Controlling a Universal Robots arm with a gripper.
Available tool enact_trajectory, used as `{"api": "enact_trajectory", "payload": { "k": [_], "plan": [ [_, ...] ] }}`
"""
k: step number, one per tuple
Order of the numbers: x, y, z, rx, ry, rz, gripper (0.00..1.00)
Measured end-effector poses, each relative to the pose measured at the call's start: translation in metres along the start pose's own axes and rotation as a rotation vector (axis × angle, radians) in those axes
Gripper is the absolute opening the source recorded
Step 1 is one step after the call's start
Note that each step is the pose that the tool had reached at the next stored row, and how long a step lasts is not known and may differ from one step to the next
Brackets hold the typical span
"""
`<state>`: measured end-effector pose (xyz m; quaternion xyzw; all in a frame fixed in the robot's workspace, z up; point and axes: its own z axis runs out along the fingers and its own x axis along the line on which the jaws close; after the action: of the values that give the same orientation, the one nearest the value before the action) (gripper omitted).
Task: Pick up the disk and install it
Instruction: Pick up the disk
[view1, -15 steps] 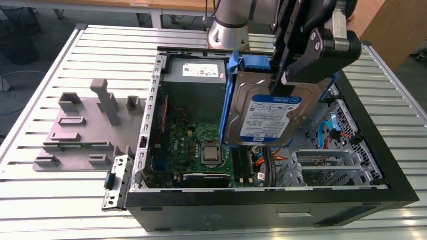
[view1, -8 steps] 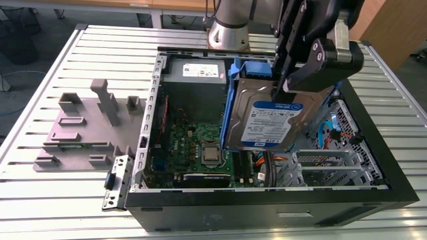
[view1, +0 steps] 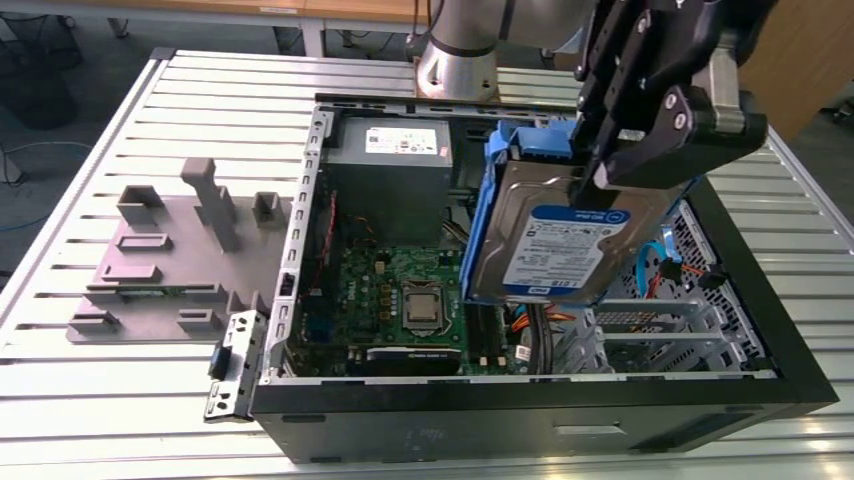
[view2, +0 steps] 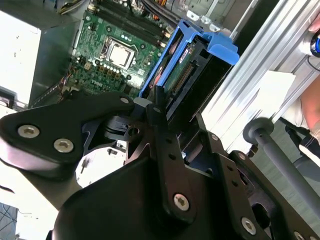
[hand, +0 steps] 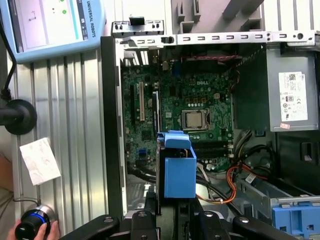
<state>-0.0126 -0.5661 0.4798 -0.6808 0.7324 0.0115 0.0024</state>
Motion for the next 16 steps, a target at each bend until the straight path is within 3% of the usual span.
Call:
{"api": "enact_trajectory", "payload": {
  "k": [8,16],
  "plan": [
    [-0.0016,-0.0209,0.0015,-0.0007,0.0003,0.0,0.35],
    [-0.0034,-0.0469,0.0031,-0.0019,0.0002,0.0,0.35]
  ]
}}
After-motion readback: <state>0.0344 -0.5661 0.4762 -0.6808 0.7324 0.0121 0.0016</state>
